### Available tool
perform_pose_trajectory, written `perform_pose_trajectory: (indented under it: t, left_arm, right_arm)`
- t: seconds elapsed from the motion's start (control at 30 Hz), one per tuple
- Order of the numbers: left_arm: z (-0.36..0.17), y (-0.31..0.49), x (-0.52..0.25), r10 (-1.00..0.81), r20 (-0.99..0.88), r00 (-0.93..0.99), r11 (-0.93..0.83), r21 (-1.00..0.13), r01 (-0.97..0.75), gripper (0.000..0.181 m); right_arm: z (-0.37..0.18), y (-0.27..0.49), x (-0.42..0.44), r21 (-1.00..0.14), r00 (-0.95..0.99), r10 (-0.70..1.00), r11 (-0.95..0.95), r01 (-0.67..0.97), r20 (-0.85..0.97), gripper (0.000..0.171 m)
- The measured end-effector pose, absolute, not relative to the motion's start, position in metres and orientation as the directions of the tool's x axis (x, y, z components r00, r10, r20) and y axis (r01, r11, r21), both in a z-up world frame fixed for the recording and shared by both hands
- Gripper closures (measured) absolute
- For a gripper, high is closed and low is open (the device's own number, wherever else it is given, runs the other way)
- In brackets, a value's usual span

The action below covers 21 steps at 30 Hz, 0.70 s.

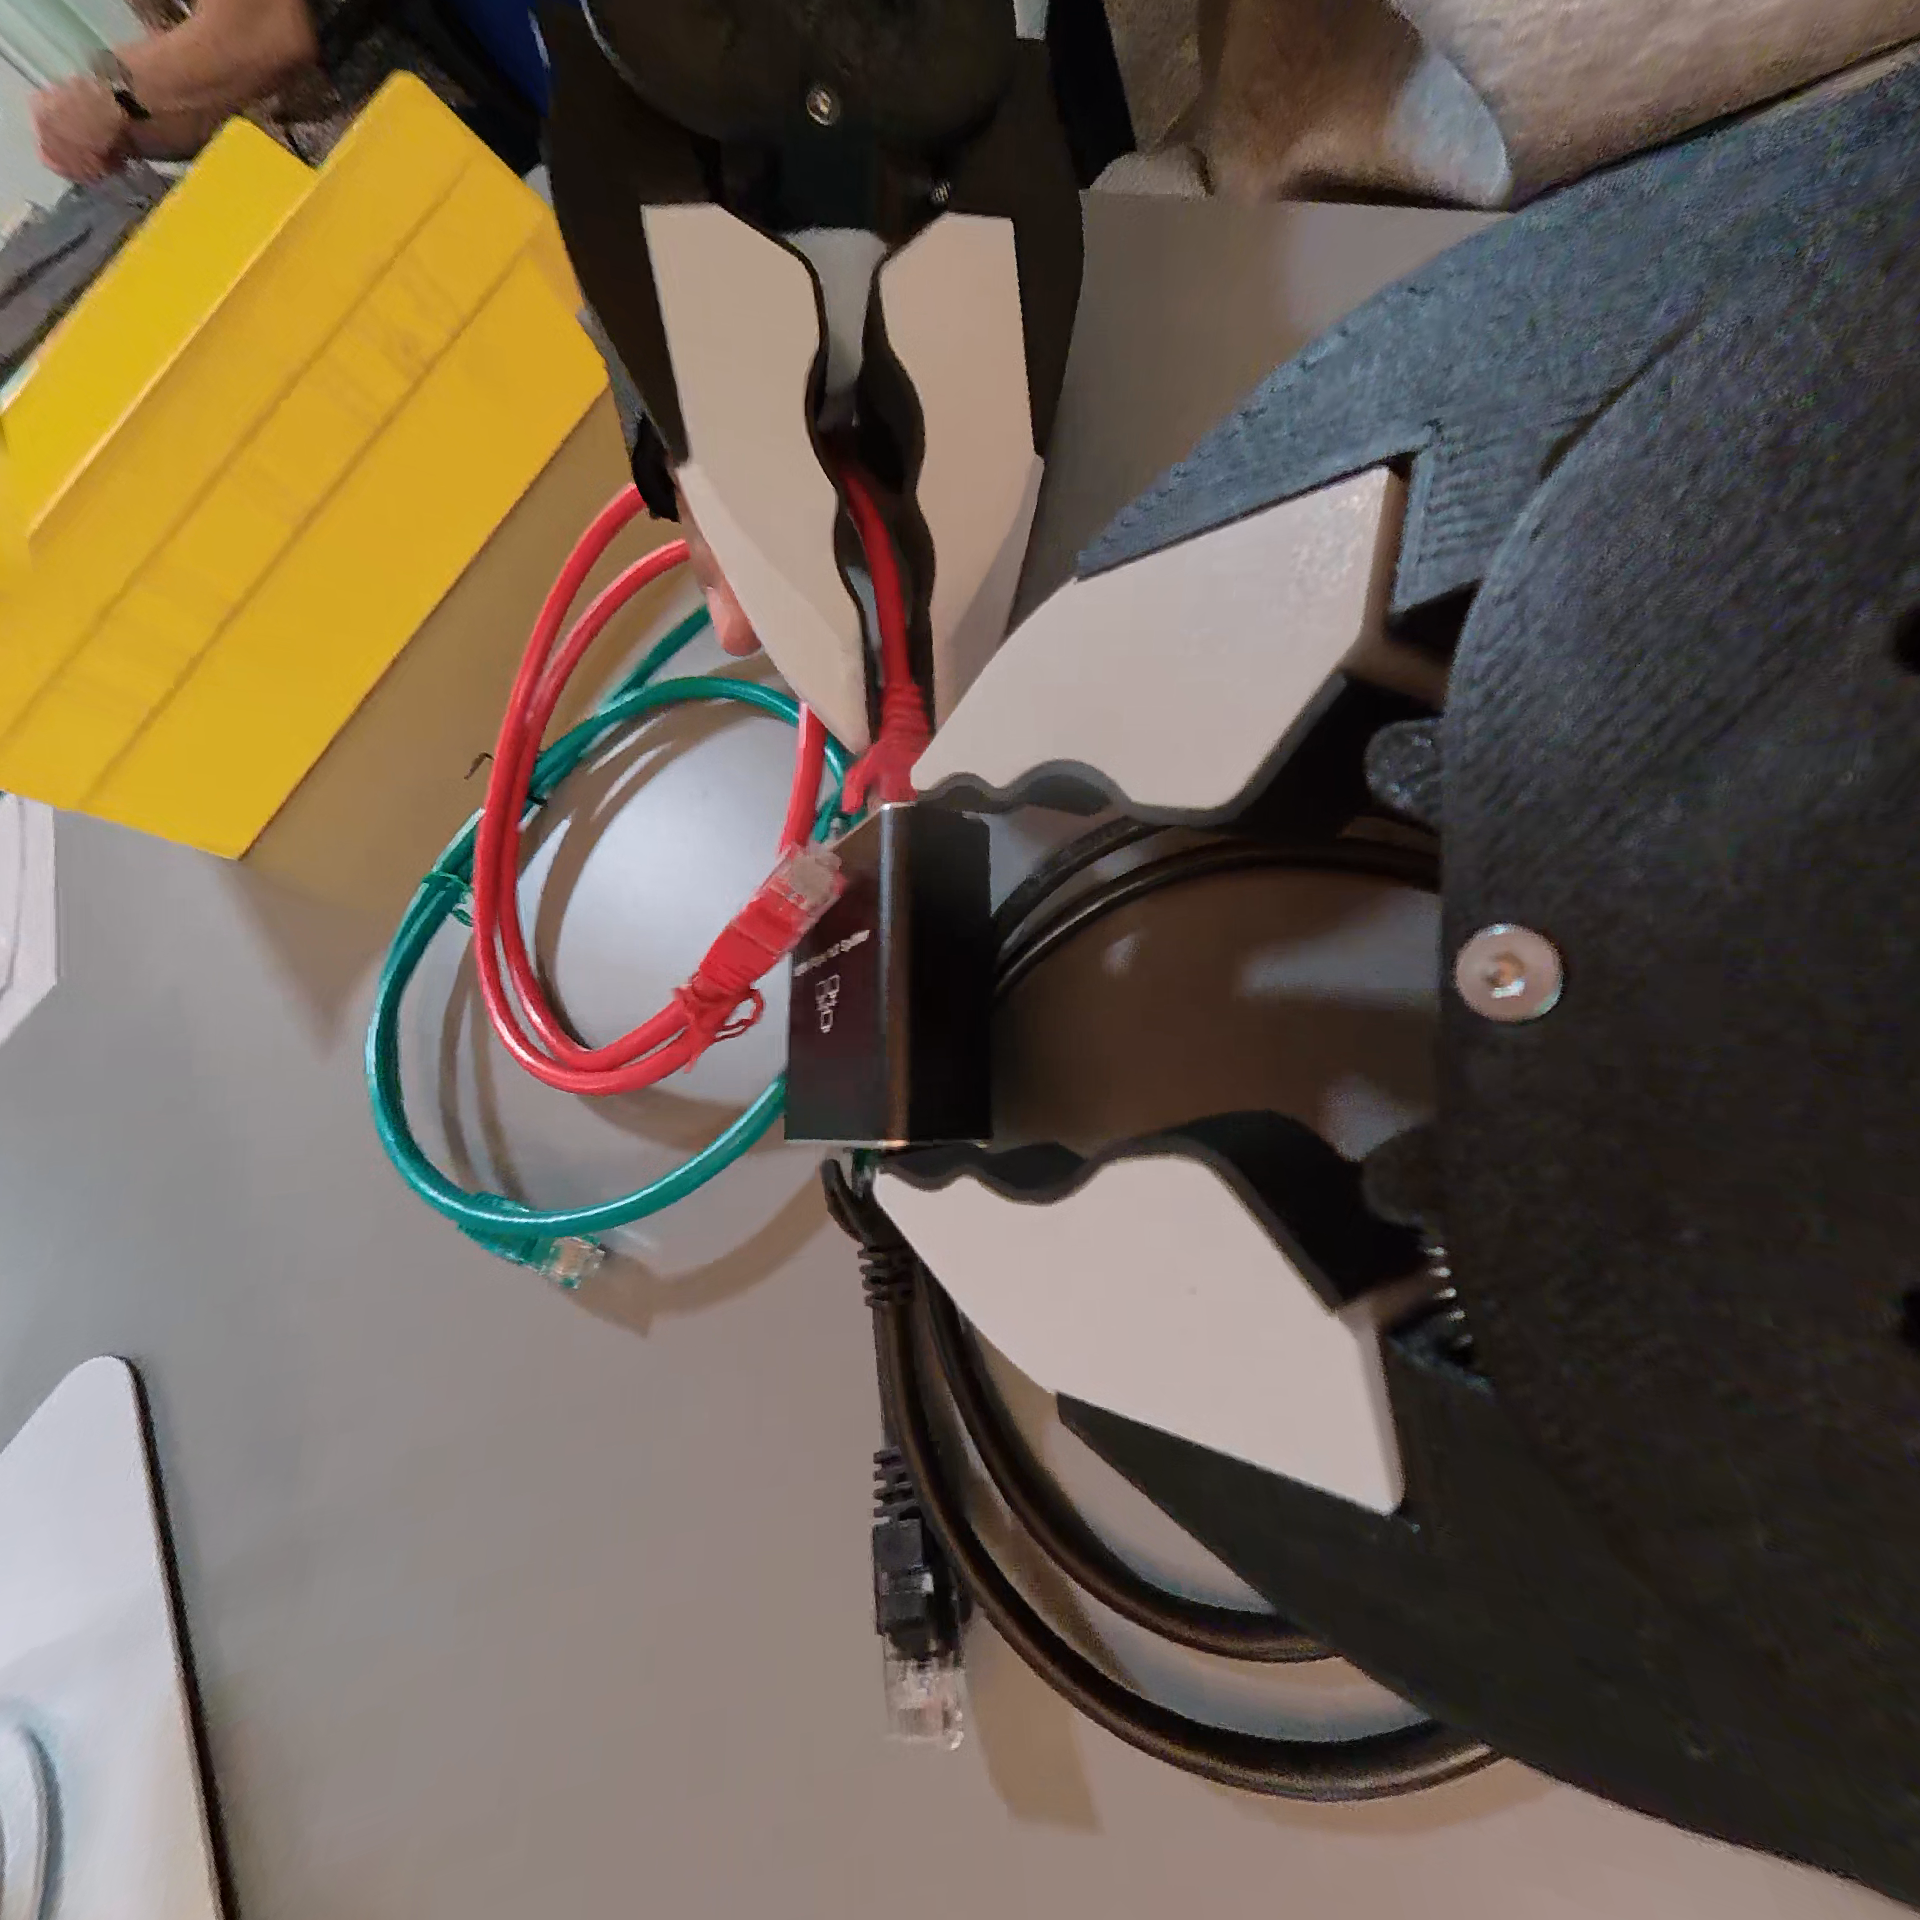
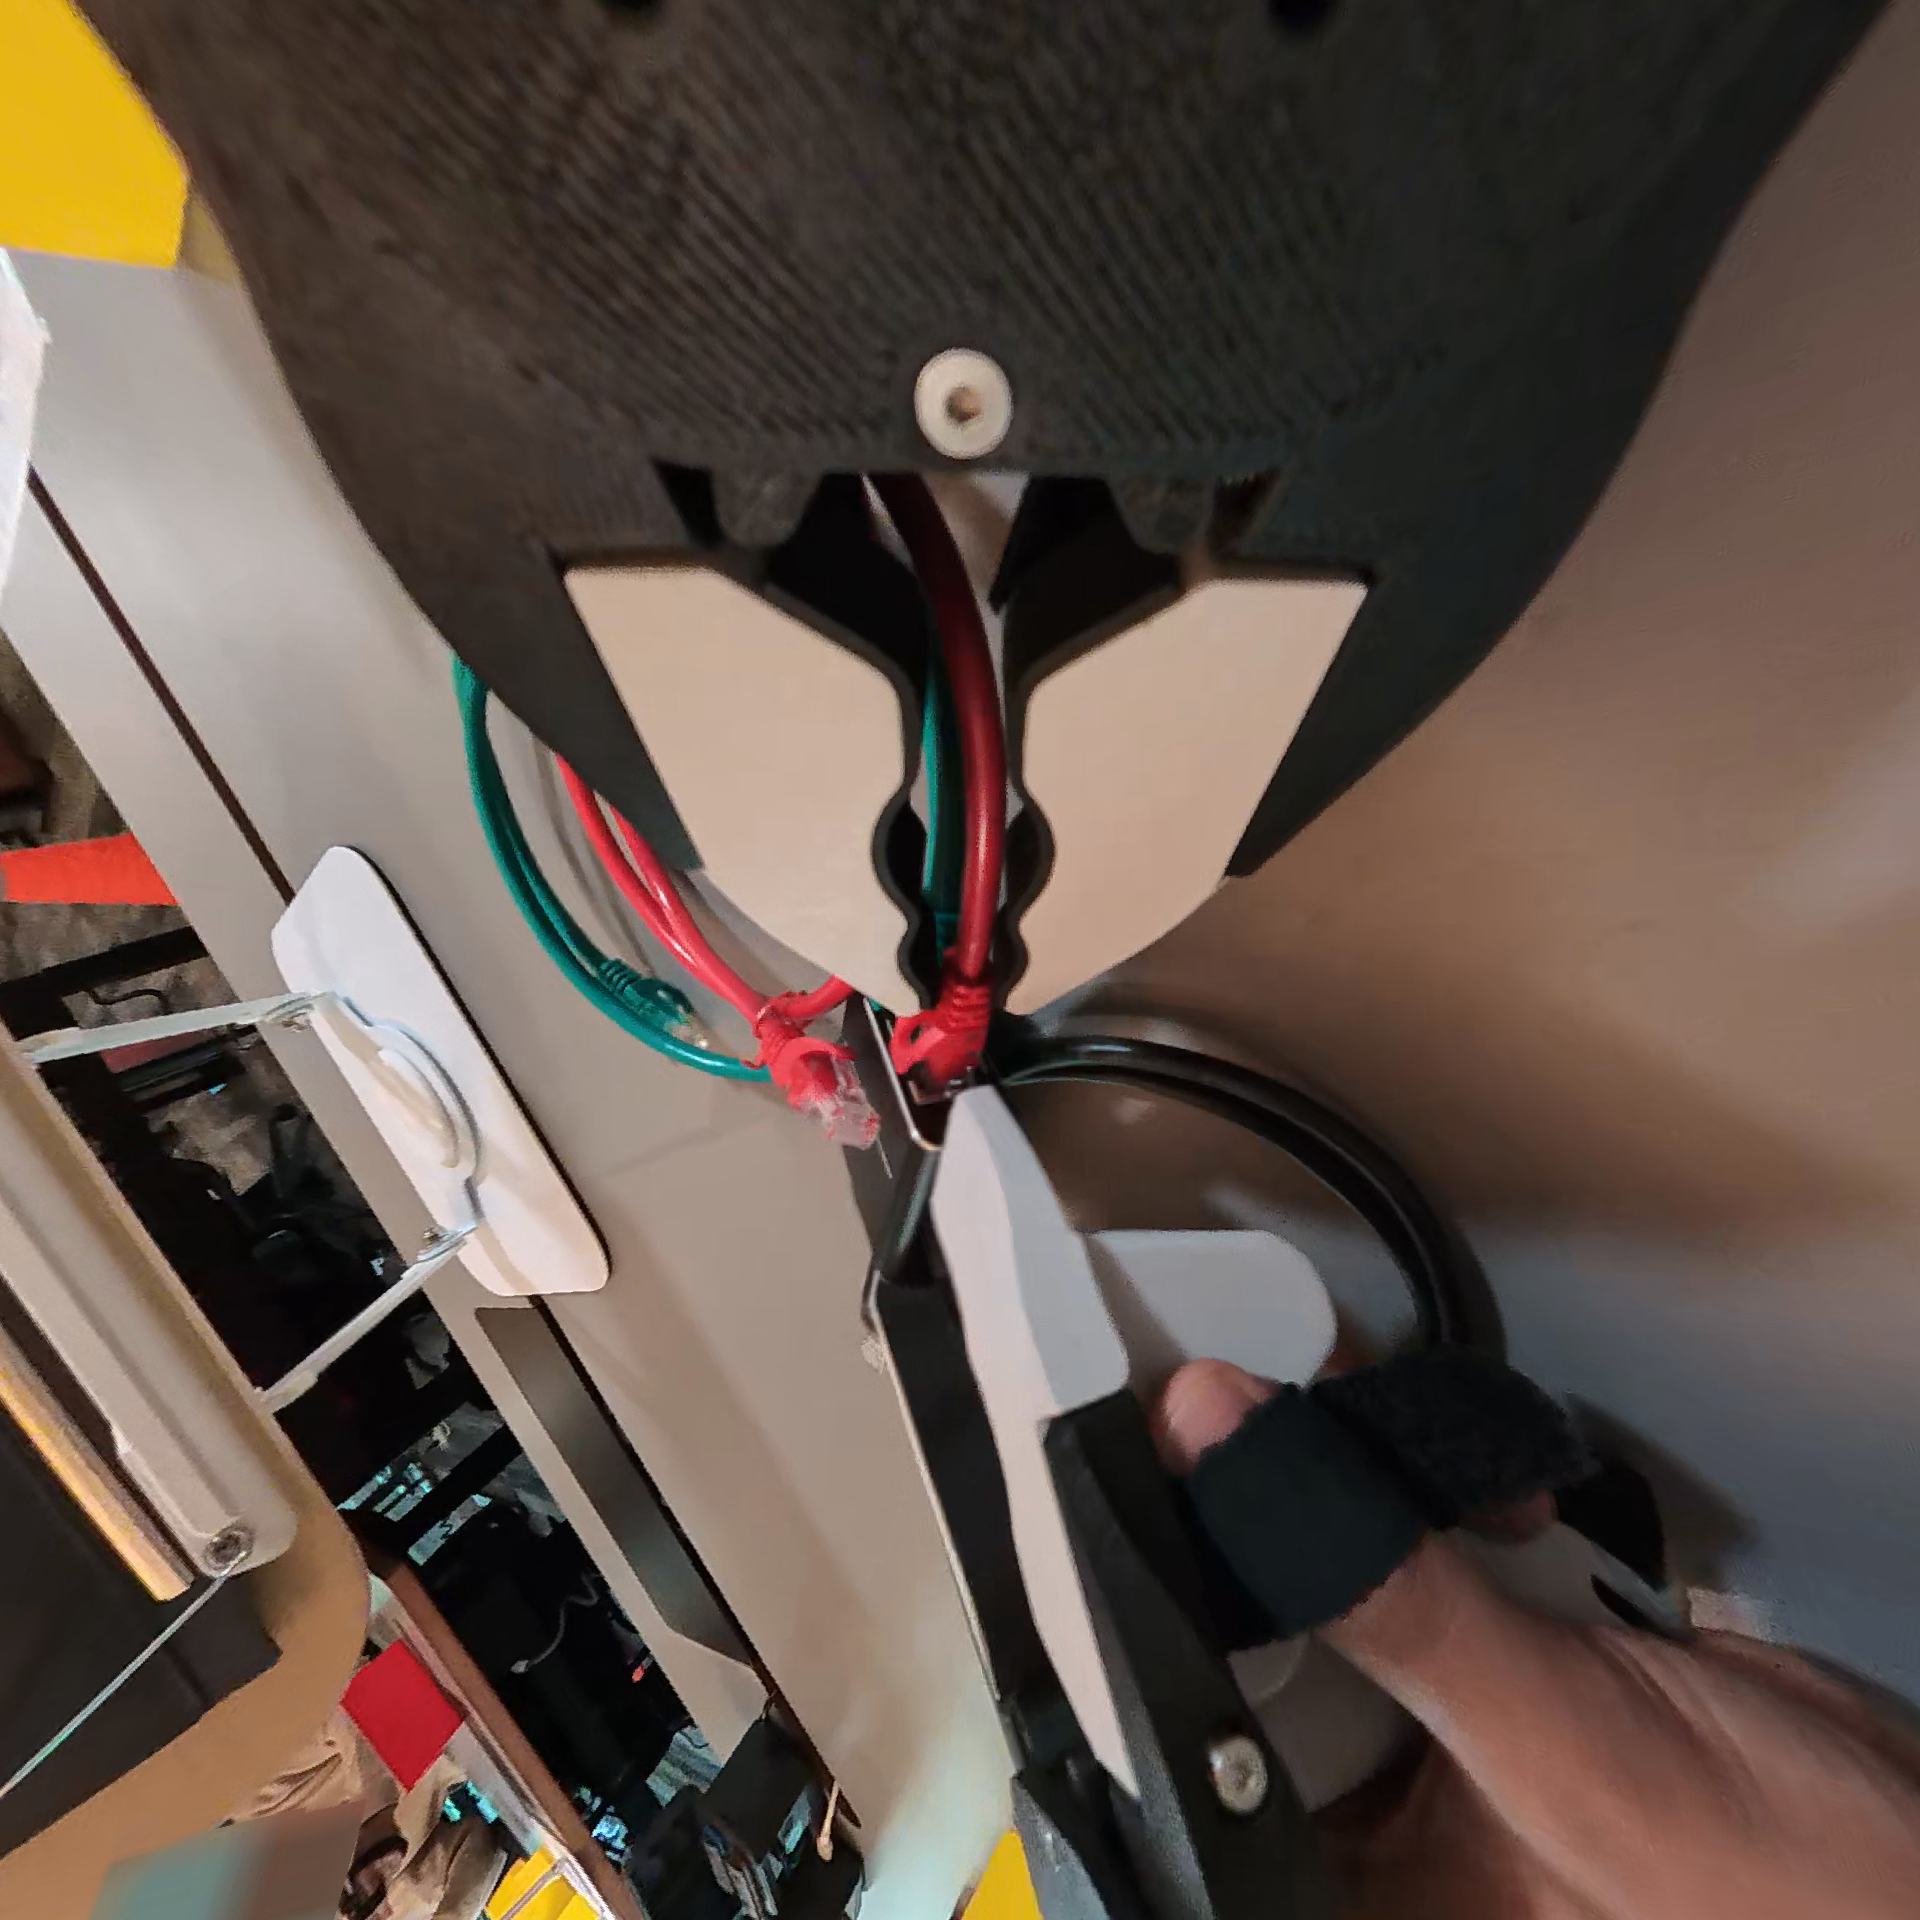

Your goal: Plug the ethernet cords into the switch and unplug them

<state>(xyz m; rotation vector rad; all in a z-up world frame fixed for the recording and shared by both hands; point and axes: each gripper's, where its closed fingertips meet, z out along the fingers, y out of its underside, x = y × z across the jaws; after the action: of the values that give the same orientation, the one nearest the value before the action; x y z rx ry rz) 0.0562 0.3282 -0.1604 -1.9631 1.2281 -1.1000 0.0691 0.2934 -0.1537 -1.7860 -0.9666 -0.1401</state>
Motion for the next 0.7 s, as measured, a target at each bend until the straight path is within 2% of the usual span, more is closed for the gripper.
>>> perform_pose_trajectory:
  t: [0.7]
  left_arm:
    - [-0.177,0.330,0.056,-0.919,0.256,0.301,-0.385,-0.751,-0.537,0.116]
  right_arm:
    - [-0.164,0.300,0.071,-0.720,0.651,0.563,-0.135,0.681,0.510,0.161]
